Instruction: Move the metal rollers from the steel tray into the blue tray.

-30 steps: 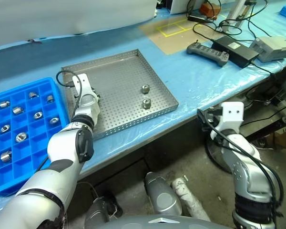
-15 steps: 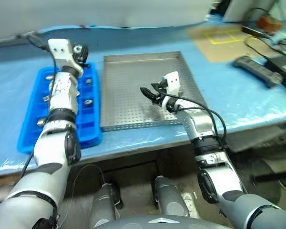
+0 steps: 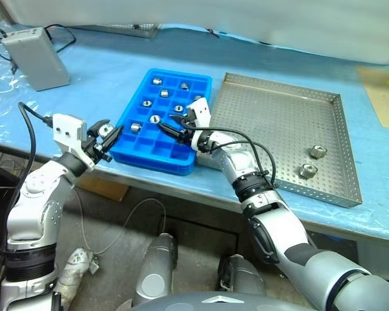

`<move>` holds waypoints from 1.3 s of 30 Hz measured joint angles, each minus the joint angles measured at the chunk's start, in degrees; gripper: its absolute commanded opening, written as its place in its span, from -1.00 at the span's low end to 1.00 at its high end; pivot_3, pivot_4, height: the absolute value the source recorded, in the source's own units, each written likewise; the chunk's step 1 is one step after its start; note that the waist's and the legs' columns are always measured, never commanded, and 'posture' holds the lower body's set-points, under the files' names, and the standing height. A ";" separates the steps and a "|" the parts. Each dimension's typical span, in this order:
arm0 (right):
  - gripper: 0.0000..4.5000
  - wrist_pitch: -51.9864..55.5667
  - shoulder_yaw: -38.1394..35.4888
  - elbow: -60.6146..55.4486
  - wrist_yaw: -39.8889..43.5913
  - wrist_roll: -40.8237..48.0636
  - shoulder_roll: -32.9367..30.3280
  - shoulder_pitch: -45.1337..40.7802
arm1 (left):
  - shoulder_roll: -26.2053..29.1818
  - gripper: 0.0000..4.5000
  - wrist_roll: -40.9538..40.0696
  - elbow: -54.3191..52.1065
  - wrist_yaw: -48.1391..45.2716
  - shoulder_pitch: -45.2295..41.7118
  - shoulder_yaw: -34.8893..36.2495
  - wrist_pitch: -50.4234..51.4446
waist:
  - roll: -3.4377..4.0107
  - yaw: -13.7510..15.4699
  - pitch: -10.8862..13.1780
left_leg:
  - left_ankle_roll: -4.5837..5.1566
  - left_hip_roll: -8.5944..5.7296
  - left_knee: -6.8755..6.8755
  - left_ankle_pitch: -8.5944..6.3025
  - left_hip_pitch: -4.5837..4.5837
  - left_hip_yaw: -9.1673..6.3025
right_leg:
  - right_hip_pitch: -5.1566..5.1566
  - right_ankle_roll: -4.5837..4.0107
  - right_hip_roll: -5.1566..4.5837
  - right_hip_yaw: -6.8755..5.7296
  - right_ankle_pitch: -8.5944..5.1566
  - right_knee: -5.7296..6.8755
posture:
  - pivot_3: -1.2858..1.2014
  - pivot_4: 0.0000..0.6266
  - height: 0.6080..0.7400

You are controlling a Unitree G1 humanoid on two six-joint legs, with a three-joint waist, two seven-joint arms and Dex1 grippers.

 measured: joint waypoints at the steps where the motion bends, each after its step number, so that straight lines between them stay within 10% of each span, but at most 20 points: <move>1: 0.40 -0.04 -0.02 0.00 0.01 -0.02 0.03 0.01 | 0.83 -0.23 0.11 0.03 -0.50 0.30 -0.42 0.42 | 0.00 0.15 0.01 | -0.14 0.00 -0.12 0.08 0.18 -0.11 | 0.10 0.10 0.07 -0.01 -0.04 0.00 | 0.28 -0.52 1.00; 10: 0.40 -0.08 -0.24 -0.24 -0.60 -0.75 -0.53 2.14 | 0.81 -0.23 4.09 6.03 -2.58 -2.01 -4.06 -2.05 | -0.12 0.14 0.05 | -1.92 0.22 -3.53 0.62 0.56 0.81 | -1.10 0.18 0.32 -0.23 -0.43 -1.15 | 0.25 -0.52 1.00; 12: 0.40 -0.05 -0.16 -0.32 -0.87 -0.82 -0.41 2.32 | -0.70 -0.23 4.06 6.82 -2.37 -3.00 -4.14 -3.00 | 0.44 0.42 0.77 | -4.43 0.03 -0.42 -2.04 1.04 -1.71 | 0.30 0.26 -0.05 -0.93 -0.36 -1.96 | 0.24 -0.52 1.00; 14: 0.40 -0.04 -0.17 -1.20 -1.07 -0.85 -0.32 2.45 | -1.61 -0.23 4.14 8.04 -2.13 -4.87 -4.25 -3.84 | 2.37 -0.14 1.62 | -4.94 0.24 2.49 -2.44 1.73 -5.34 | 2.52 0.28 -0.08 -4.10 -0.36 -2.13 | 0.22 -0.52 1.00; 15: 0.40 -0.05 -0.21 -1.88 -1.25 -0.85 -0.30 2.80 | -2.04 -0.23 4.53 9.45 -1.83 -6.93 -4.57 -4.86 | 2.79 0.31 1.75 | -4.64 0.63 2.38 -2.26 0.94 -5.19 | 2.94 -0.26 0.25 -5.86 -1.64 -0.24 | 0.22 -0.52 1.00; 16: 0.40 -0.07 -0.73 -2.91 -1.43 -0.86 -0.98 3.82 | -3.39 -0.23 5.25 11.55 -1.29 -11.01 -5.87 -5.84 | 1.85 1.82 1.30 | -4.85 1.02 1.67 -2.14 -0.04 -3.19 | 2.81 -2.20 0.67 -6.16 -4.03 5.21 | 0.22 -0.52 1.00; 17: 0.40 0.08 -0.86 -2.82 -1.66 -0.94 -1.17 3.92 | -4.03 -0.23 5.42 11.67 -1.12 -12.15 -5.95 -7.15 | -0.23 3.43 0.33 | -5.74 1.48 0.20 -1.54 -0.96 -0.44 | 3.76 -3.37 1.48 -5.62 -5.66 6.81 | 0.22 -0.52 1.00; 18: 0.40 0.12 -0.65 -3.06 -1.81 -0.97 -1.01 3.48 | -4.52 -0.23 5.70 12.47 -1.02 -11.60 -5.58 -8.29 | -2.48 3.52 -0.82 | -8.62 1.38 0.24 -1.02 -1.98 1.22 | 3.62 -1.93 1.38 -3.60 -10.13 6.64 | 0.21 -0.52 1.00; 19: 0.40 0.17 -0.42 -3.47 -1.97 -0.98 -0.23 3.95 | -4.88 -0.23 6.51 15.22 -0.84 -10.09 -5.77 -8.62 | -0.94 4.19 -0.49 | -9.66 0.40 3.04 -1.42 -1.31 -3.05 | 3.81 -1.92 0.82 -3.26 -10.00 6.65 | 0.20 -0.52 1.00; 21: 0.40 0.16 -0.12 -4.70 -2.24 -0.97 0.05 4.60 | -5.74 -0.23 7.71 18.70 -0.63 -11.59 -7.10 -9.21 | 1.11 5.14 -0.18 | -7.77 -0.01 4.49 -2.51 1.05 -8.58 | 4.96 -1.70 1.93 -3.34 -9.22 5.40 | 0.20 -0.52 1.00; 23: 0.40 0.44 0.00 -5.22 -2.62 -0.98 0.35 4.47 | -5.99 -0.23 8.44 20.50 -0.24 -13.26 -7.19 -10.47 | 1.35 4.90 -0.20 | -4.83 0.44 3.22 -1.82 1.24 -8.74 | 4.97 -2.02 3.65 -2.79 -7.77 3.69 | 0.18 -0.52 1.00; 39: 0.40 3.66 -0.09 -10.46 -5.75 -0.90 -0.91 8.10 | -11.34 -0.23 13.31 34.95 -0.31 -23.84 -11.39 -18.11 | 0.86 -4.41 -0.44 | -4.57 0.66 1.38 -0.65 0.87 -7.86 | 4.30 -1.30 4.43 -1.37 -5.98 2.40 | 0.12 -0.52 1.00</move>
